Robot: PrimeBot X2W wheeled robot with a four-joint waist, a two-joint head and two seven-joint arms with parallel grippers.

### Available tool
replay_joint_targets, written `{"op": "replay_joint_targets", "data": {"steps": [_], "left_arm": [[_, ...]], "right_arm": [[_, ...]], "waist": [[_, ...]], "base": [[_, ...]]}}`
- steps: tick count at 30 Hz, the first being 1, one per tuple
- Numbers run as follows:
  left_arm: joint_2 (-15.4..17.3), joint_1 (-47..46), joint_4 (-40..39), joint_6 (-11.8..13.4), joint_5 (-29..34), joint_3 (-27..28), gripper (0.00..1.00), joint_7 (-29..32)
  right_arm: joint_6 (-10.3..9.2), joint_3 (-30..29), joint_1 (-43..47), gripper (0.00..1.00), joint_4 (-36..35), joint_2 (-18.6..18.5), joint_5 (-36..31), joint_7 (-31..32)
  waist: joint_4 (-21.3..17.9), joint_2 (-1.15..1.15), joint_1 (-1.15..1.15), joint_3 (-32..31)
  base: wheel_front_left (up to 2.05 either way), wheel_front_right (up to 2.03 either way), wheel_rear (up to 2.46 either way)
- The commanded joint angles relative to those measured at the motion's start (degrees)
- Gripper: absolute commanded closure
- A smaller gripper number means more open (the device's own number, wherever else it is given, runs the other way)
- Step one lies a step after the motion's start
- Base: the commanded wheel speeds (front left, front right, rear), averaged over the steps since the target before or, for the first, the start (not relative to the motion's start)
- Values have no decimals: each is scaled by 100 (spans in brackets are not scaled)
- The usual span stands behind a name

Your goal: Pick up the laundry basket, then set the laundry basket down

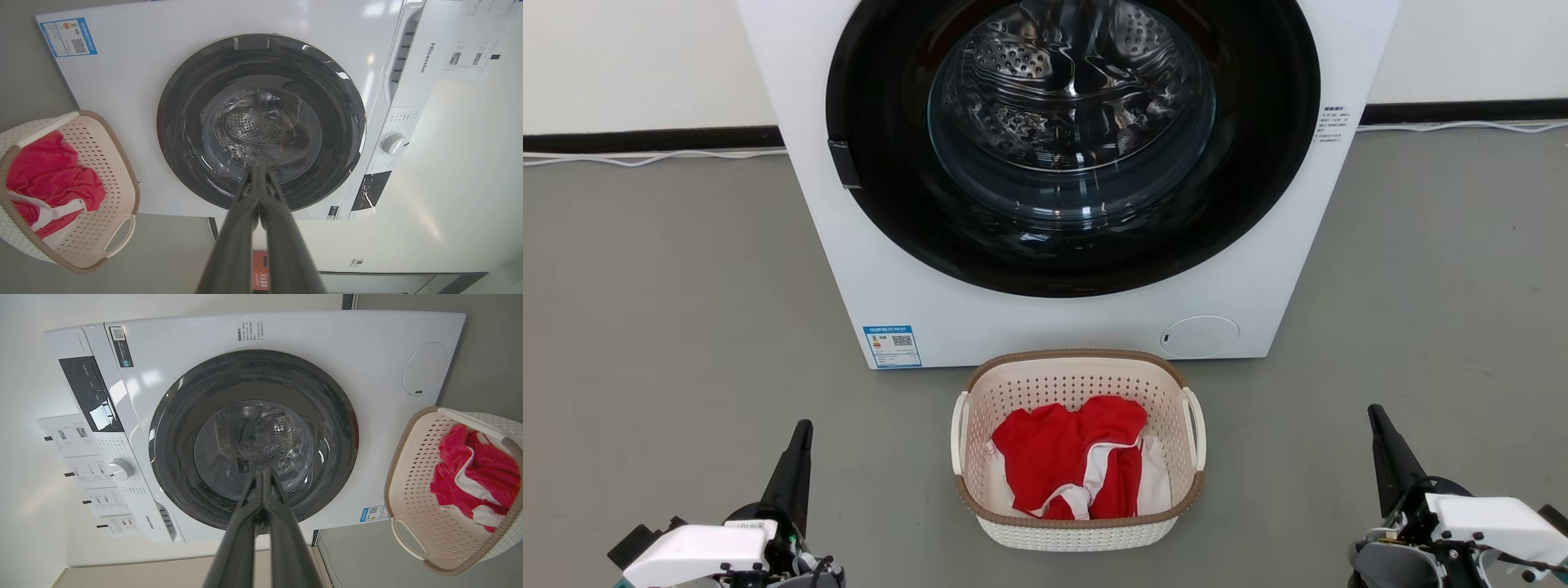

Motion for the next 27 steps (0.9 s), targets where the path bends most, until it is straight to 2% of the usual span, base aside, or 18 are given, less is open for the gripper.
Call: {"op": "replay_joint_targets", "data": {"steps": [1,27], "left_arm": [[74,-320,-166,-42,-2,173,100,35],[74,-320,-166,-42,-2,173,100,35]], "right_arm": [[41,112,-237,100,-169,-57,39,41],[41,112,-237,100,-169,-57,39,41]], "waist": [[0,0,0,0],[0,0,0,0]], "base": [[0,0,0],[0,0,0]]}}
